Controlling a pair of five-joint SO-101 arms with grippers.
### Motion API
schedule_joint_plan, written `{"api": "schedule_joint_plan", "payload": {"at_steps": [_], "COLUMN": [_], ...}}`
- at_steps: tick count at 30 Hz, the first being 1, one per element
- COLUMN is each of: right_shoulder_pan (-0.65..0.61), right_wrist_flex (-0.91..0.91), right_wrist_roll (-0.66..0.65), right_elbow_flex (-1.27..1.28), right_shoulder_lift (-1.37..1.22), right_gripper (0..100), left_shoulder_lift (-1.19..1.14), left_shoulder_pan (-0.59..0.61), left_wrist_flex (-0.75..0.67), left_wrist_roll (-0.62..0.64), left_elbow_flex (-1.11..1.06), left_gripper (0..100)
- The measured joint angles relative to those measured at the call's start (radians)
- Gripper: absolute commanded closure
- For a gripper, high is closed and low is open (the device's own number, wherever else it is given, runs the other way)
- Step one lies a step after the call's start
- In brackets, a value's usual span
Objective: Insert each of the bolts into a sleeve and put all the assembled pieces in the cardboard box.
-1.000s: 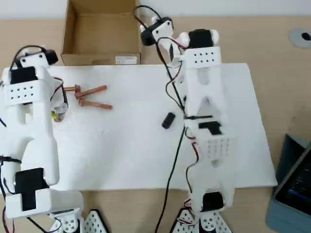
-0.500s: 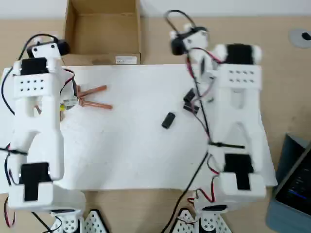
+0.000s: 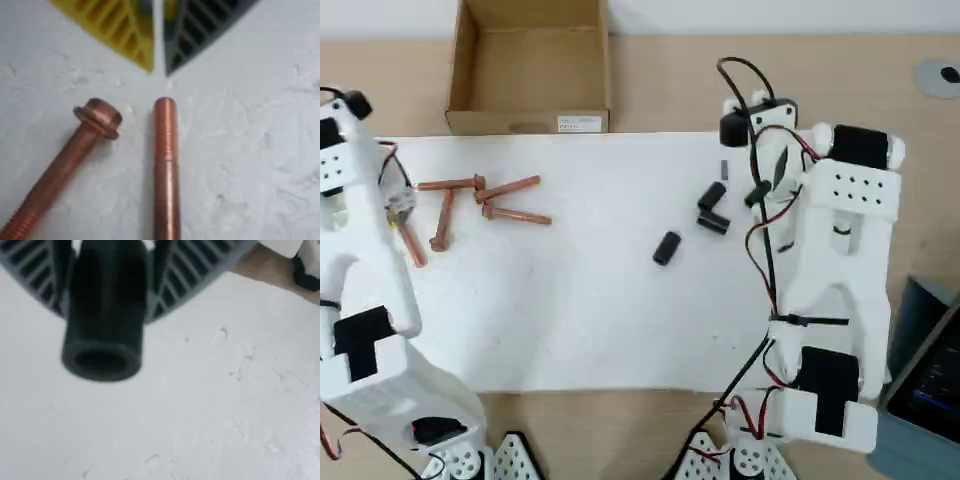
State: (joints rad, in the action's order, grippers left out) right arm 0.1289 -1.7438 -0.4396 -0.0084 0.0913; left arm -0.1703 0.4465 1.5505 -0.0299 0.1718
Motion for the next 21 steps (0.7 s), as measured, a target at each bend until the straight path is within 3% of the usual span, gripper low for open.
{"api": "schedule_joint_plan", "payload": {"at_steps": [10, 21], "right_shoulder_pan": [0.000, 0.000], "right_wrist_flex": [0.000, 0.000], "right_wrist_roll": [0.000, 0.000], "right_elbow_flex": [0.000, 0.000], "right_shoulder_lift": [0.000, 0.000], "right_gripper": [98.8, 98.8], "left_shoulder_lift": [-0.002, -0.178], "left_shoulder_pan": [0.014, 0.054], "left_wrist_flex": [-0.219, -0.307], "left_wrist_roll": [-0.026, -0.037], "left_elbow_flex": [-0.117, -0.130], "left_gripper": [90, 90]}}
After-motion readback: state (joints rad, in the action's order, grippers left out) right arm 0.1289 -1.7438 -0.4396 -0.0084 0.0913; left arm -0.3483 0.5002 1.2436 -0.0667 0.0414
